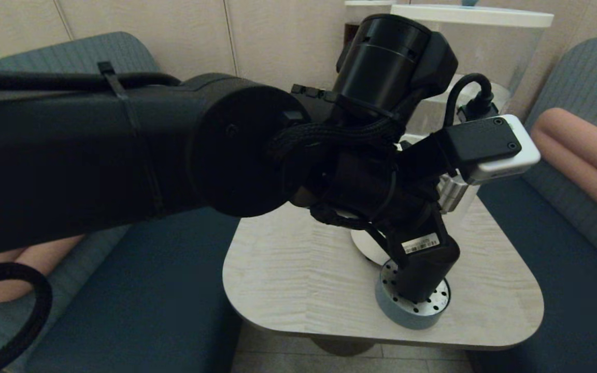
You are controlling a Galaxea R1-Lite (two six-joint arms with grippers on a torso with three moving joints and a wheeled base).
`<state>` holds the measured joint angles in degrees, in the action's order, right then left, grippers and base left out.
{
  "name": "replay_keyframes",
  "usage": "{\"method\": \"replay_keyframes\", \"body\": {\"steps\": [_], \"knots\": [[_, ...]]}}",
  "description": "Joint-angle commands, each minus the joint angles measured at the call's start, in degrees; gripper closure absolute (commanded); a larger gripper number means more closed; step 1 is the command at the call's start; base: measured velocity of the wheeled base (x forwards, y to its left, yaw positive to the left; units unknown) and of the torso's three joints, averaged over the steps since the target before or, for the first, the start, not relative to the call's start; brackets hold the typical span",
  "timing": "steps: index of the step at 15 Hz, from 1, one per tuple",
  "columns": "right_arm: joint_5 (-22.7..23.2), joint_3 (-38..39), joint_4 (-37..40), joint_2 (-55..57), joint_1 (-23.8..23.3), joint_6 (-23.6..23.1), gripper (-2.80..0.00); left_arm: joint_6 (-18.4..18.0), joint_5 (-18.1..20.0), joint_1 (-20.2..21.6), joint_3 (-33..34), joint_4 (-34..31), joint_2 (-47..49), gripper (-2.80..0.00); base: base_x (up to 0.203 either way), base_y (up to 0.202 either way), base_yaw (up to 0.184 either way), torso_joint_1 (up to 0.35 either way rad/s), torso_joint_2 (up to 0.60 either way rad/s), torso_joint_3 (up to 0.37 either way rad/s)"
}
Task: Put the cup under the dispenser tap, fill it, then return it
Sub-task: Turn off the faucet
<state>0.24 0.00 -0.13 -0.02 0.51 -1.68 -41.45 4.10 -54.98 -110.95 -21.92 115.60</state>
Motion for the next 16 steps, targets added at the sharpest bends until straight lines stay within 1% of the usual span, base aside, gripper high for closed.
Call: {"method": "replay_keyframes", "body": {"steps": [1,4,5,6,11,16], "knots": [[0.02,0.00,-0.04,-0.15,0.02,-0.01,0.00,-0.29,-0.83,-0.04,-0.01,1.52,0.51,0.00,0.000,0.000,0.000,0.000,0.00,0.000],[0.02,0.00,-0.04,-0.15,0.02,0.06,0.00,-0.30,-2.86,0.74,-0.06,2.50,0.42,0.00,0.000,0.000,0.000,0.000,0.00,0.000],[0.02,0.00,-0.04,-0.15,0.02,0.10,0.00,-0.38,-4.50,1.07,-0.06,2.61,0.28,0.00,0.000,0.000,0.000,0.000,0.00,0.000],[0.02,0.00,-0.04,-0.15,0.02,0.10,0.00,-0.59,-5.38,1.41,-0.06,2.93,0.24,0.00,0.000,0.000,0.000,0.000,0.00,0.000],[0.02,0.00,-0.04,-0.15,0.02,0.10,0.00,-0.74,-5.40,2.07,-0.06,8.40,1.76,0.00,0.000,0.000,0.000,0.000,0.00,0.000],[0.02,0.00,-0.04,-0.15,0.02,0.10,0.00,-0.74,-5.15,2.07,-0.06,10.94,2.97,0.00,0.000,0.000,0.000,0.000,0.00,0.000]]}}
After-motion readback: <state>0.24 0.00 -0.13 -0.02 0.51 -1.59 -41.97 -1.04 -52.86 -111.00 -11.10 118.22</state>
